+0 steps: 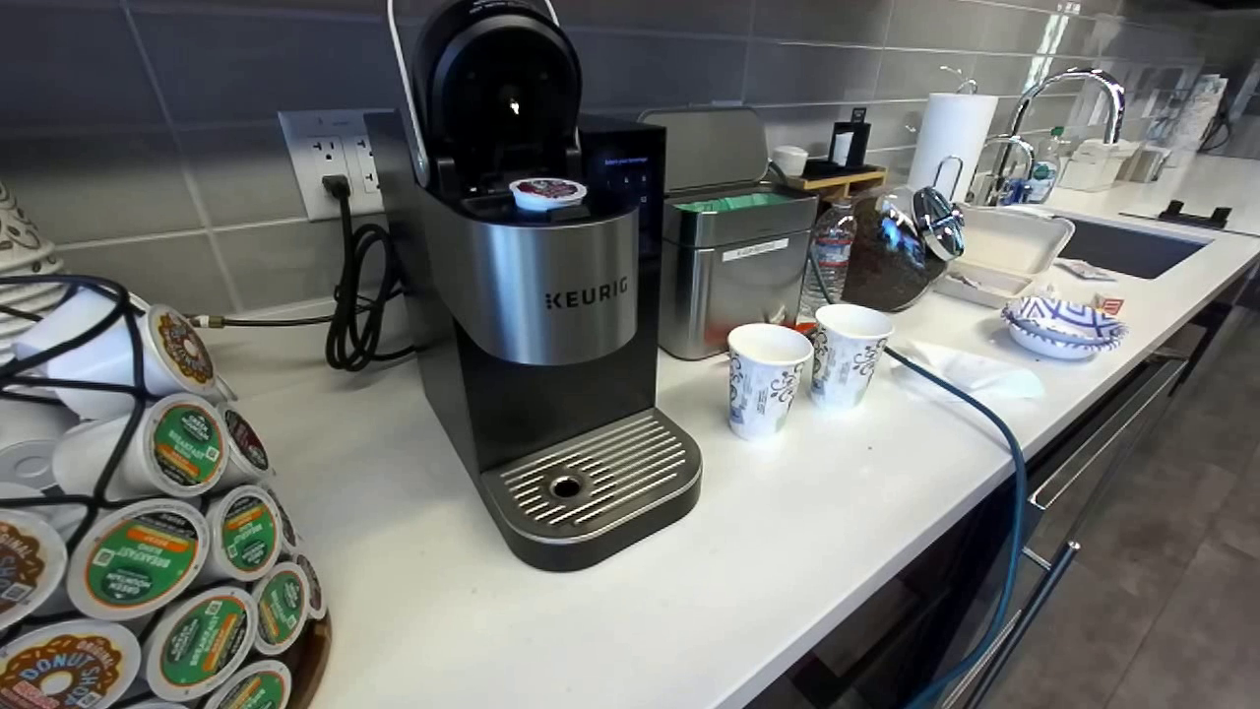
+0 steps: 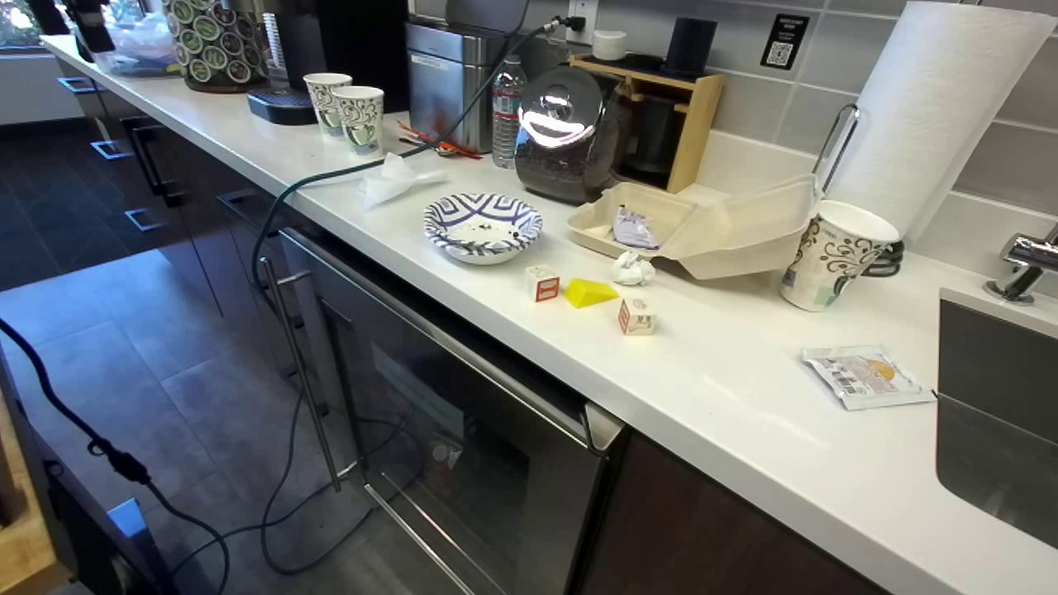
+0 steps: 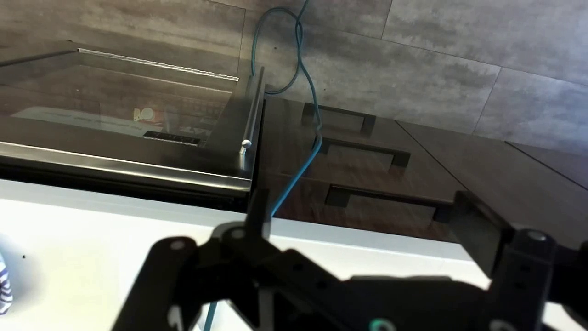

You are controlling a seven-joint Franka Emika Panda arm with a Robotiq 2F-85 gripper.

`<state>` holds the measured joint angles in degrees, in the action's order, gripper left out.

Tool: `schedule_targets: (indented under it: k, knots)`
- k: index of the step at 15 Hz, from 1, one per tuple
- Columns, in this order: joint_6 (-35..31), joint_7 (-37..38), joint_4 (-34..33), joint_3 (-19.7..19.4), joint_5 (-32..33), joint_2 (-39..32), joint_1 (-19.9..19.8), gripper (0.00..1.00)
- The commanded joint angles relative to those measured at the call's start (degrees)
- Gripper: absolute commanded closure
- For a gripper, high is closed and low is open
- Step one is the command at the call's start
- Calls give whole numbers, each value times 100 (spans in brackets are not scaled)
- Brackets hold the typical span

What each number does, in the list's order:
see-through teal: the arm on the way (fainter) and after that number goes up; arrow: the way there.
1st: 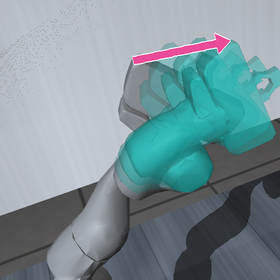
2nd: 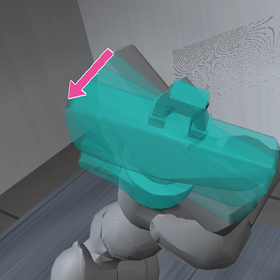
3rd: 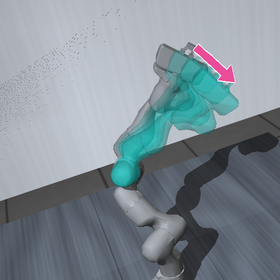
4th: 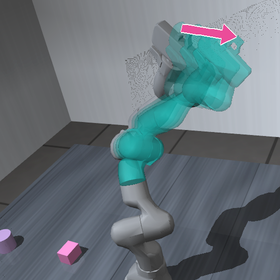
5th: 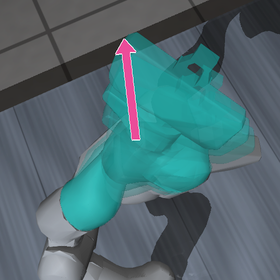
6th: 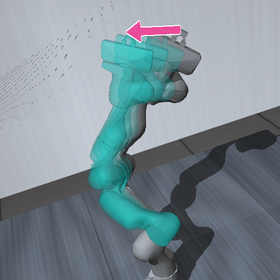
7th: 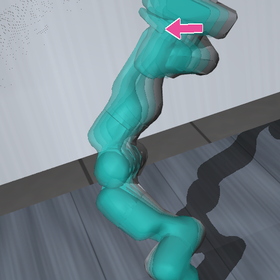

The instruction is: Move the tissue to the right then unstack the bowls

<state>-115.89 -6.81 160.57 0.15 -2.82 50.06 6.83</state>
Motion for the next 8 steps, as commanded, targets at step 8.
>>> schedule_targets:
  k: [8]
  knots:
    - [-1555, 388, -96, 83, 477, -913, -618, 0]
